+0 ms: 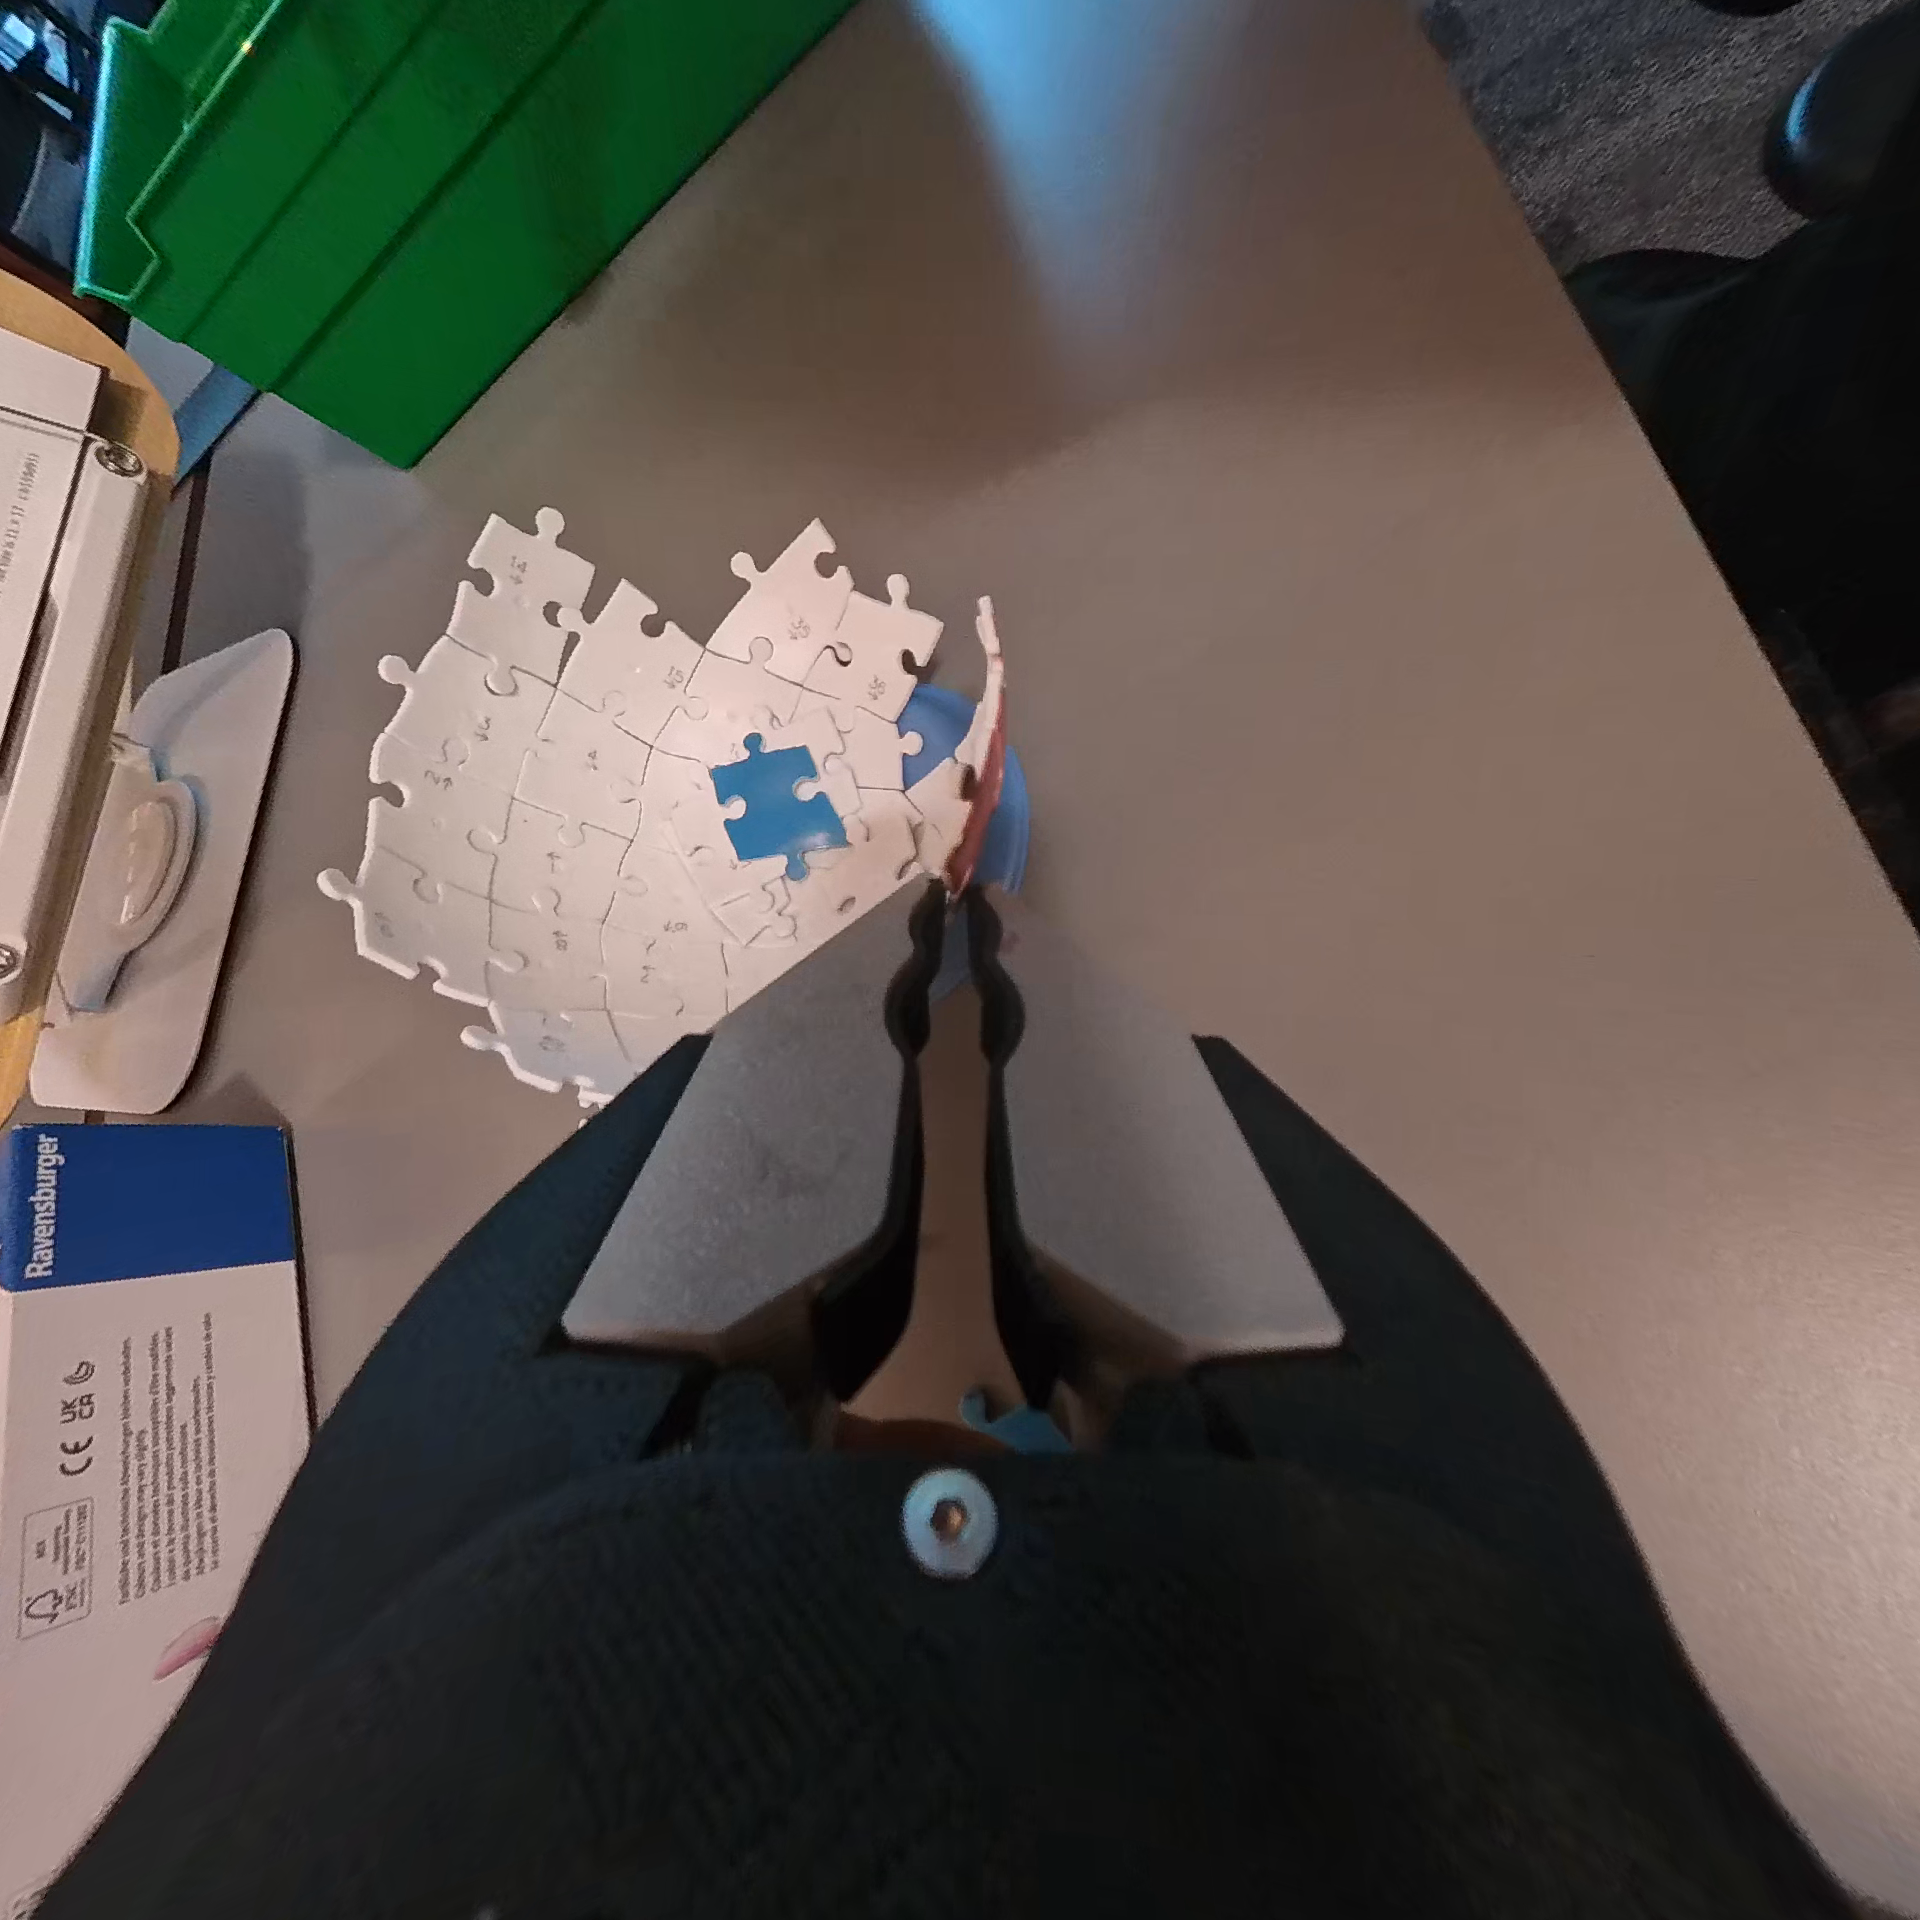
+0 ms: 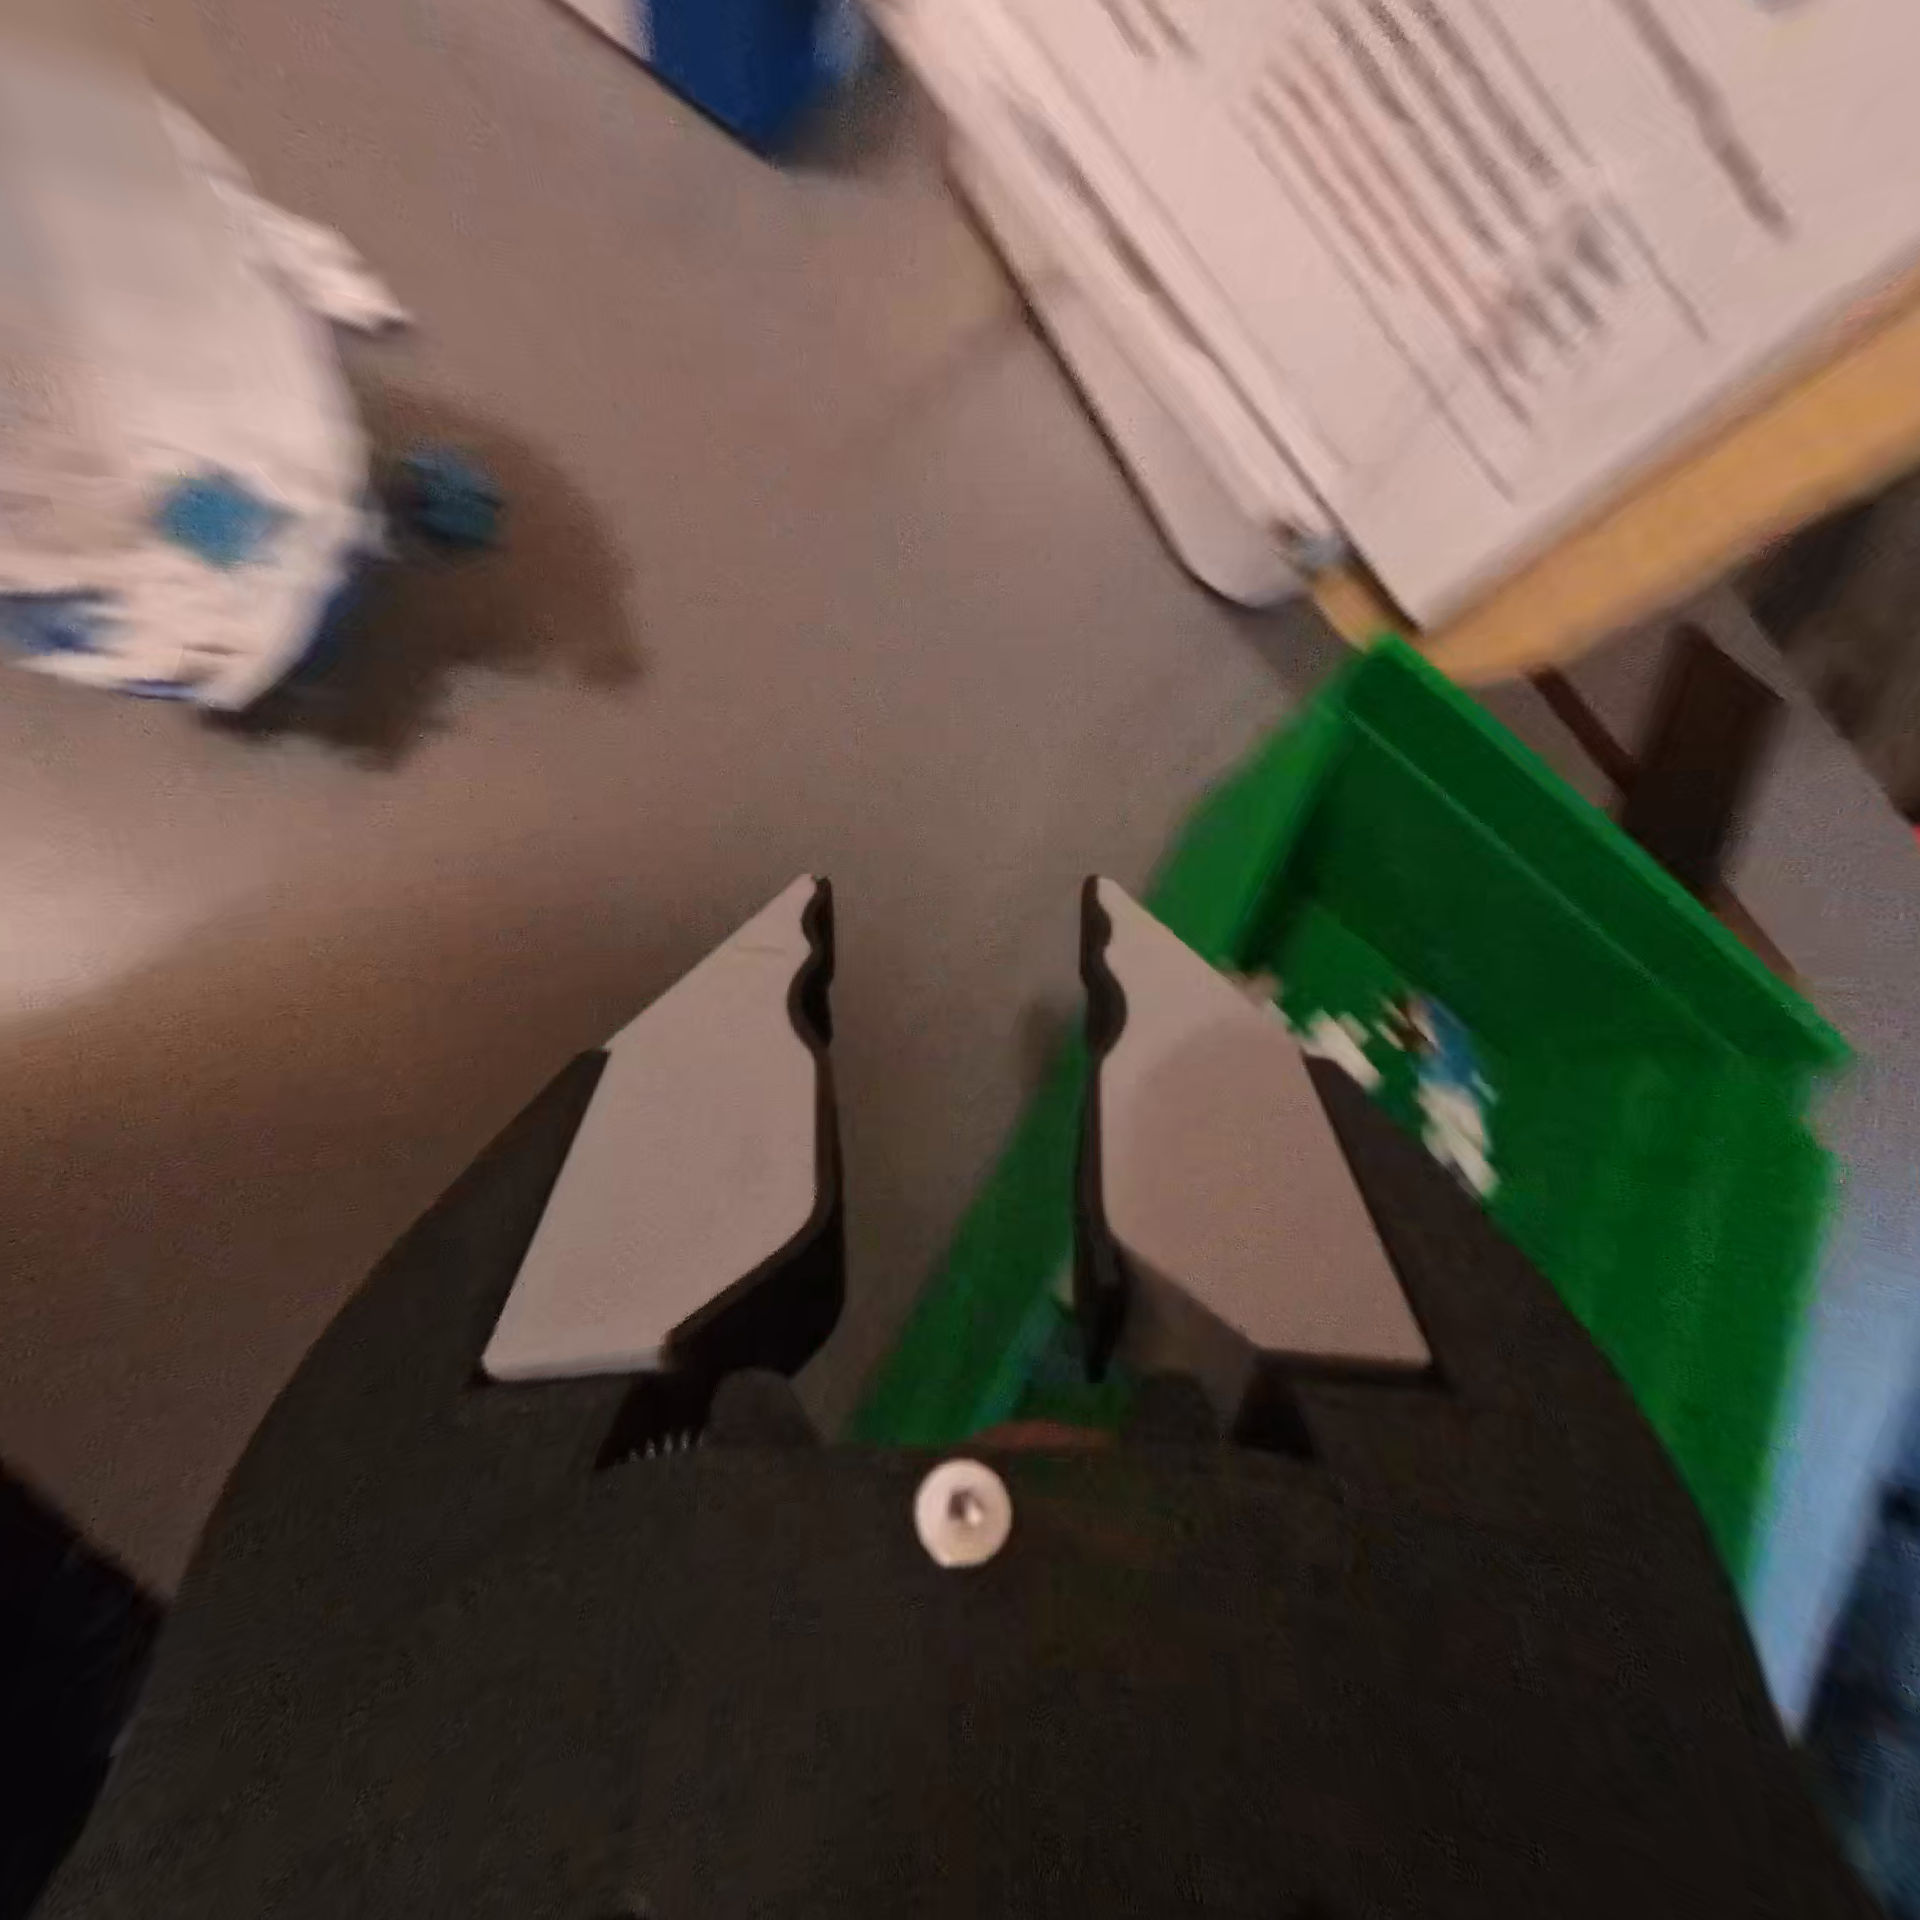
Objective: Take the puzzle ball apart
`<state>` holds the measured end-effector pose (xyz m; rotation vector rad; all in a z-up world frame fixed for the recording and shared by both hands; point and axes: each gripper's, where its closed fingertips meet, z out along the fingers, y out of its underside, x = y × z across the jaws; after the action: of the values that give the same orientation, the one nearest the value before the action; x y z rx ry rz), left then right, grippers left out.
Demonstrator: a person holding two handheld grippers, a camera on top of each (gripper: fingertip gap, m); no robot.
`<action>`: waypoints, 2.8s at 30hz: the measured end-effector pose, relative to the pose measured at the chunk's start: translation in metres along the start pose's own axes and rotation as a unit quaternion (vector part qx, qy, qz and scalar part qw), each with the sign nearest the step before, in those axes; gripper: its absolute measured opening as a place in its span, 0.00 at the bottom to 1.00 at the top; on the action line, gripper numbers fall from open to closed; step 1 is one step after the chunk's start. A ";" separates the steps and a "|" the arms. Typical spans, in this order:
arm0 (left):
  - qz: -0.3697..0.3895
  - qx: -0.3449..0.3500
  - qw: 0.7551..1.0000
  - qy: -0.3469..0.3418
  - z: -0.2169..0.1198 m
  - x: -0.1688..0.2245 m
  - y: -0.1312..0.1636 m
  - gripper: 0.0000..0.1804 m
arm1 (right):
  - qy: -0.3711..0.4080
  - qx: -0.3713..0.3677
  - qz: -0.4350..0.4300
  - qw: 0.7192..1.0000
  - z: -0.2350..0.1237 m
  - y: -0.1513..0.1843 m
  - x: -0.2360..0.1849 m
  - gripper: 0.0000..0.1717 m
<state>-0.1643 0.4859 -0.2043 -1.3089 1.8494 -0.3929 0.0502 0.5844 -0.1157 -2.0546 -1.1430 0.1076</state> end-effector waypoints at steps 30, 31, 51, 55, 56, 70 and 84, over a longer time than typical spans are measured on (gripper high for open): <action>0.011 -0.004 1.000 -0.013 -0.005 -0.002 0.000 0.01 | -0.005 0.037 -0.192 0.981 0.031 -0.055 -0.080 0.14; 0.013 -0.004 1.000 -0.013 -0.004 -0.002 0.000 0.01 | 0.042 0.028 -0.161 0.986 0.011 -0.045 -0.047 0.14; 0.009 -0.007 1.000 -0.013 0.001 -0.002 0.002 0.01 | -0.158 0.008 -0.226 0.961 0.081 -0.060 -0.158 0.27; 0.009 -0.004 1.000 -0.013 0.000 -0.002 0.002 0.01 | -0.184 -0.063 -0.272 0.942 0.125 -0.049 -0.174 0.28; 0.008 -0.002 1.000 -0.015 -0.001 -0.003 0.001 0.01 | -0.181 -0.068 -0.278 0.941 0.131 -0.048 -0.173 0.22; 0.011 -0.004 1.000 -0.020 -0.003 -0.004 0.000 0.01 | -0.244 -0.019 -0.235 0.941 0.094 -0.041 -0.199 0.00; -0.011 0.014 1.000 -0.014 -0.006 -0.007 0.000 0.01 | -0.292 -0.058 -0.330 0.896 0.120 -0.036 -0.204 0.25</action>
<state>-0.1680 0.4907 -0.1973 -1.3097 1.8019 -0.4094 -0.1451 0.5108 -0.2328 -1.6503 -2.2102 0.3415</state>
